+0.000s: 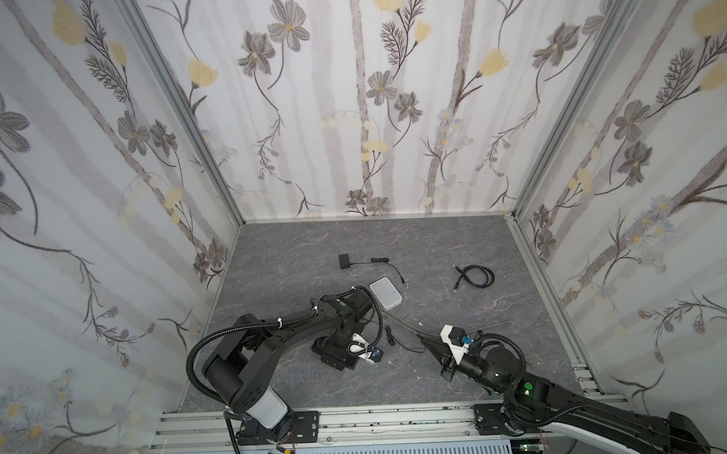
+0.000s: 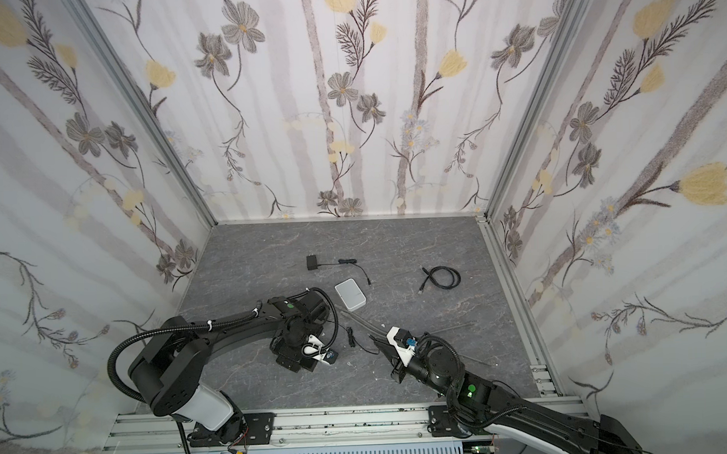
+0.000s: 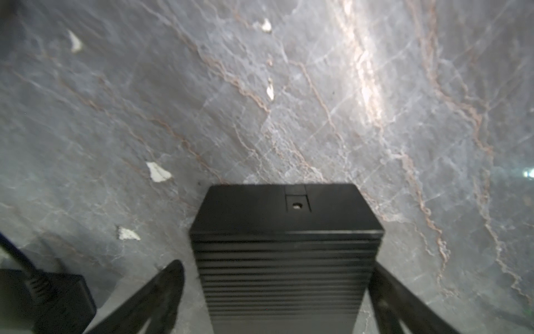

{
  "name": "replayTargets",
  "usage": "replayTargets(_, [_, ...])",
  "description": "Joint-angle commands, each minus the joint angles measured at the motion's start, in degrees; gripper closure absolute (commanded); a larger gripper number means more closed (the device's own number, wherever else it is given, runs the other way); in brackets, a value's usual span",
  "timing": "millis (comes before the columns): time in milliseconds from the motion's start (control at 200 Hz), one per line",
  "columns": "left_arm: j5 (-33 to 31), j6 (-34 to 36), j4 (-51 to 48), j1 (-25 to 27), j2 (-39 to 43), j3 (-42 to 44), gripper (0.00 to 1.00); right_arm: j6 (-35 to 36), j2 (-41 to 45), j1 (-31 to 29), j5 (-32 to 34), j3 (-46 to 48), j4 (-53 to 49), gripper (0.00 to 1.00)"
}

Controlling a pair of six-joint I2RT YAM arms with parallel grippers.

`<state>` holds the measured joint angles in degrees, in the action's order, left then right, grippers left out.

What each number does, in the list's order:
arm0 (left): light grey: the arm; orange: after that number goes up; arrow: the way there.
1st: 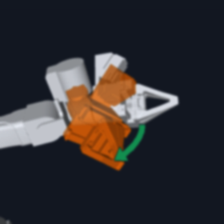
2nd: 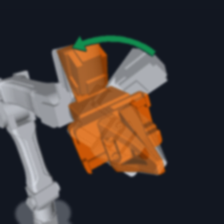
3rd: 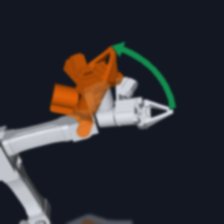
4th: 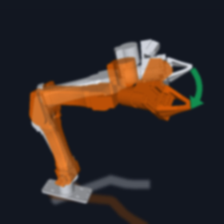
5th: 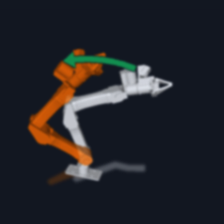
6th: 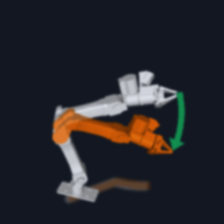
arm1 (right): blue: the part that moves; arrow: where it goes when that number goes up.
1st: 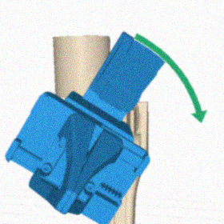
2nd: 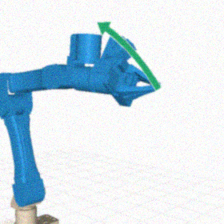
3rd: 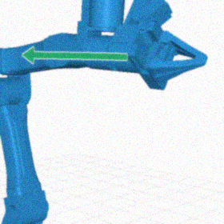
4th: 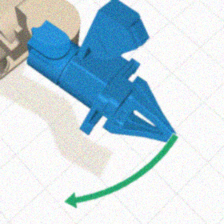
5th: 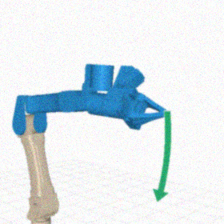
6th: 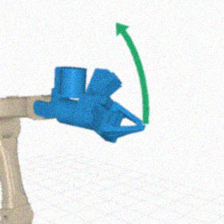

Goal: Insert the plug into the switch port

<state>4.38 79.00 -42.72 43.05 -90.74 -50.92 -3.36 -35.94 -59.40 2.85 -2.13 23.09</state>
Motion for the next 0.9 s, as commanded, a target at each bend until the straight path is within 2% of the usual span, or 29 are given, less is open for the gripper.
replayTargets(0, [2.26,-3.96,1.88,-0.07,2.52,-0.39,0.0,0.19,-0.18,-0.07,-1.07,-0.79,0.38,1.0])
replayTargets(115, [8.08,-18.13,4.19,-0.23,12.08,-3.02,0.0,0.24,-1.41,-0.07,-1.05,-1.25,0.45,1.0])
replayTargets(160, [9.96,-26.12,6.91,-0.27,16.99,-3.15,0.0,0.12,-2.46,-0.1,-1.09,-1.59,0.47,1.0])
replayTargets(200, [9.88,-36.17,10.64,-0.24,21.56,-3.06,0.0,0.4,-3.63,-0.1,-1.22,-1.96,0.62,1.0])
replayTargets(245, [5.77,-51.06,15.0,-0.61,25.49,-3.12,0.0,0.87,-5.18,-0.11,-2.27,-2.39,0.8,1.0])
replayTargets(300, [-5.26,-68.97,17.87,-1.25,28.62,-3.9,0.0,1.05,-7.49,-0.21,-3.94,-3.51,0.25,1.0])
replayTargets(340, [-11.57,-77.94,15.09,-2.14,29.97,-5.55,0.0,0.85,-9.89,-0.34,-5.06,-4.7,-0.7,1.0])
replayTargets(375, [-14.1,-83.65,11.15,-3.27,30.86,-6.93,0.0,0.33,-12.09,-0.8,-5.47,-5.9,-1.87,1.0])
replayTargets(500, [-14.16,-99.65,0.84,-7.19,33.88,-6.64,0.0,0.14,-20.11,-4.06,-5.69,-9.74,-5.07,1.0])
replayTargets(655, [-10.25,-117.86,7.36,-8.4,40.79,7.95,0.0,-0.24,-29.34,-6.59,-4.7,-13.59,-5.27,1.0])
replayTargets(779, [-12.6,-124.39,12.24,-8.51,45.7,17.16,0.0,0.62,-36.14,-6.49,-6.21,-17.13,-6.08,1.0])
replayTargets(894, [-13.46,-125.98,12.14,-8.93,46.62,19.53,0.0,1.38,-41.06,-6.5,-8.2,-19.75,-7.29,1.0])
